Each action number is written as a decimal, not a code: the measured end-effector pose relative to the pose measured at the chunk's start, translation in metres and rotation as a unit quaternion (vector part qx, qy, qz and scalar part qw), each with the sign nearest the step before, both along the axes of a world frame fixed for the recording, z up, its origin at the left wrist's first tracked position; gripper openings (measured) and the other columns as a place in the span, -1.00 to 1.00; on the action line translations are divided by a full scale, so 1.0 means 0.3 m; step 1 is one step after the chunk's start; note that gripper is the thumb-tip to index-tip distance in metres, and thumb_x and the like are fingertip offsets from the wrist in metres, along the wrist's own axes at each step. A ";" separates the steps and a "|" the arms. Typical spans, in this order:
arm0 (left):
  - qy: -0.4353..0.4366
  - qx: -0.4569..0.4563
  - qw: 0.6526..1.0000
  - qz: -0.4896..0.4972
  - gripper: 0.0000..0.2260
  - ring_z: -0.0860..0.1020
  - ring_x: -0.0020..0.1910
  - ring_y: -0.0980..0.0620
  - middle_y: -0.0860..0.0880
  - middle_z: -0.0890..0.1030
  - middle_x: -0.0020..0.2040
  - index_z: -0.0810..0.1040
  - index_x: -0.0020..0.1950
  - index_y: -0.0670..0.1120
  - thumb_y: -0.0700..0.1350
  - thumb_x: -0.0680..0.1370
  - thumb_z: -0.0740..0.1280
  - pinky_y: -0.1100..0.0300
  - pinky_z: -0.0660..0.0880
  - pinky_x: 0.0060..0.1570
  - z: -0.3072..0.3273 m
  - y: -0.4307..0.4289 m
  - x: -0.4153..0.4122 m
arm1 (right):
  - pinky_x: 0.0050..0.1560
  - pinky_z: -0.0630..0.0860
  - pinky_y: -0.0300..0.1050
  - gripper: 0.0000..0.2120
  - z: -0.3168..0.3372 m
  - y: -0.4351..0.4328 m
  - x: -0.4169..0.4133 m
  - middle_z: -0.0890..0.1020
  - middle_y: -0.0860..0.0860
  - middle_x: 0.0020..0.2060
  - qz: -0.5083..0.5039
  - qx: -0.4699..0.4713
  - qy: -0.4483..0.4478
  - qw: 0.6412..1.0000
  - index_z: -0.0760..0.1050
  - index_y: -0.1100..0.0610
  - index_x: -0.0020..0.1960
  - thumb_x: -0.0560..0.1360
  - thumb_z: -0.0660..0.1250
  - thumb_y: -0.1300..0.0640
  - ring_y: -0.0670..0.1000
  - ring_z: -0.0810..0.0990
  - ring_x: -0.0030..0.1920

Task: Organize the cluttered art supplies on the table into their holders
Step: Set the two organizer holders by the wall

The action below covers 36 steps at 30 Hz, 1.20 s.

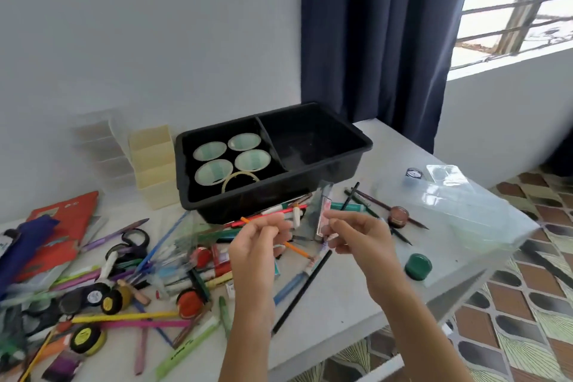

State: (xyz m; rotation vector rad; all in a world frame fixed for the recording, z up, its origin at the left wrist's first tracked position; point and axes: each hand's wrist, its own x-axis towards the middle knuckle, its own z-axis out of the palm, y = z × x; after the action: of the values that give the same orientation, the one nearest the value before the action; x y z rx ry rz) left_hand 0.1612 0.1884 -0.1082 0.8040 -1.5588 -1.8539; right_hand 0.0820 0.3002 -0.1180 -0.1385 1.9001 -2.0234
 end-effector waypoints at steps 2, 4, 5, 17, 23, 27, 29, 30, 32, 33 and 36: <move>0.000 -0.004 0.999 -0.034 -0.77 0.63 -0.16 0.04 -0.06 0.68 -0.15 0.63 -0.12 -0.14 -0.33 0.54 0.19 0.32 0.51 -0.24 0.003 0.032 -0.050 | -0.30 0.50 -0.25 -0.82 -0.002 0.056 -0.025 0.67 0.07 -0.31 -0.050 0.000 0.008 0.999 0.63 0.15 -0.06 0.51 0.27 0.32 -0.04 0.53 -0.37; -0.004 -0.007 0.998 -0.066 -0.77 0.63 -0.17 0.06 -0.04 0.68 -0.17 0.63 -0.09 -0.15 -0.33 0.54 0.19 0.36 0.52 -0.26 0.000 0.071 -0.097 | -0.30 0.51 -0.24 -0.84 -0.013 0.115 -0.043 0.68 0.06 -0.31 -0.095 -0.003 0.013 0.995 0.63 0.15 -0.06 0.51 0.29 0.31 -0.05 0.55 -0.37; -0.009 -0.008 0.997 -0.081 -0.77 0.63 -0.19 0.09 -0.04 0.68 -0.19 0.63 -0.09 -0.15 -0.34 0.54 0.18 0.38 0.52 -0.28 -0.002 0.089 -0.117 | -0.31 0.51 -0.26 -0.84 -0.020 0.144 -0.050 0.68 0.07 -0.30 -0.116 -0.007 0.014 0.993 0.63 0.15 -0.06 0.51 0.29 0.31 -0.06 0.55 -0.38; -0.059 -0.043 0.972 -0.225 -0.79 0.62 -0.12 0.12 -0.01 0.68 -0.14 0.61 -0.05 -0.09 -0.29 0.56 0.19 0.30 0.51 -0.13 -0.089 0.315 -0.396 | -0.15 0.49 -0.24 -0.86 -0.106 0.480 -0.184 0.62 -0.04 -0.07 -0.321 0.083 0.043 0.942 0.61 0.06 0.04 0.51 0.33 0.19 -0.05 0.56 -0.05; -0.087 -0.156 0.958 -0.223 -0.78 0.50 0.19 0.07 0.03 0.57 0.14 0.54 0.18 -0.06 -0.21 0.58 0.22 0.32 0.40 0.08 -0.132 0.363 -0.642 | 0.00 0.48 -0.13 -0.83 -0.136 0.592 -0.373 0.54 -0.01 0.09 -0.340 0.189 0.126 0.912 0.56 0.03 0.07 0.50 0.34 0.17 -0.01 0.51 0.07; -0.160 -0.246 0.927 -0.233 -0.62 0.33 0.39 -0.02 -0.07 0.38 0.40 0.34 0.41 -0.13 -0.23 0.58 0.19 0.11 0.26 0.34 -0.176 0.367 -0.810 | 0.19 0.34 0.02 -0.70 -0.181 0.636 -0.498 0.42 0.09 0.15 -0.322 0.334 0.154 0.872 0.48 0.04 0.20 0.47 0.35 0.11 0.09 0.35 0.21; -0.200 -0.261 0.912 -0.244 -0.58 0.29 0.41 -0.05 -0.12 0.33 0.43 0.28 0.44 -0.16 -0.21 0.58 0.19 0.08 0.24 0.38 -0.201 0.373 -0.866 | 0.20 0.31 0.02 -0.59 -0.215 0.652 -0.542 0.42 0.15 0.21 -0.295 0.397 0.126 0.860 0.40 0.09 0.30 0.48 0.33 0.03 0.15 0.32 0.25; -0.218 -0.262 0.907 -0.249 -0.57 0.29 0.42 -0.06 -0.13 0.32 0.44 0.26 0.45 -0.17 -0.19 0.58 0.20 0.07 0.23 0.39 -0.209 0.378 -0.883 | 0.22 0.31 0.04 -0.55 -0.232 0.657 -0.557 0.43 0.15 0.22 -0.280 0.405 0.110 0.863 0.36 0.10 0.33 0.49 0.32 0.00 0.16 0.33 0.26; -0.237 -0.261 0.902 -0.249 -0.56 0.29 0.42 -0.07 -0.15 0.32 0.44 0.25 0.45 -0.19 -0.17 0.58 0.22 0.06 0.23 0.40 -0.219 0.388 -0.904 | 0.23 0.39 0.11 -0.52 -0.267 0.665 -0.583 0.47 0.13 0.21 -0.258 0.375 0.094 0.885 0.34 0.12 0.34 0.49 0.30 -0.05 0.15 0.39 0.24; -0.238 -0.260 0.904 -0.243 -0.56 0.30 0.41 -0.07 -0.15 0.33 0.44 0.26 0.45 -0.20 -0.17 0.58 0.23 0.07 0.24 0.40 -0.219 0.393 -0.909 | 0.20 0.43 0.14 -0.52 -0.276 0.669 -0.592 0.50 0.12 0.18 -0.252 0.360 0.093 0.893 0.35 0.12 0.33 0.49 0.31 -0.06 0.15 0.43 0.21; -0.221 -0.246 0.918 -0.220 -0.57 0.32 0.40 -0.06 -0.15 0.35 0.42 0.28 0.44 -0.21 -0.19 0.58 0.24 0.10 0.25 0.37 -0.193 0.398 -0.912 | 0.14 0.48 0.18 -0.54 -0.279 0.684 -0.616 0.56 0.13 0.13 -0.259 0.338 0.102 0.899 0.41 0.16 0.30 0.49 0.32 -0.05 0.16 0.49 0.17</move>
State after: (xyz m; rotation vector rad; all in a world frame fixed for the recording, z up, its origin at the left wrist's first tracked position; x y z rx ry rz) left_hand -0.1123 0.3077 -0.1661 0.6972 -2.5380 -1.4877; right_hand -0.1028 0.5055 -0.2019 0.3907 2.8980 -1.5145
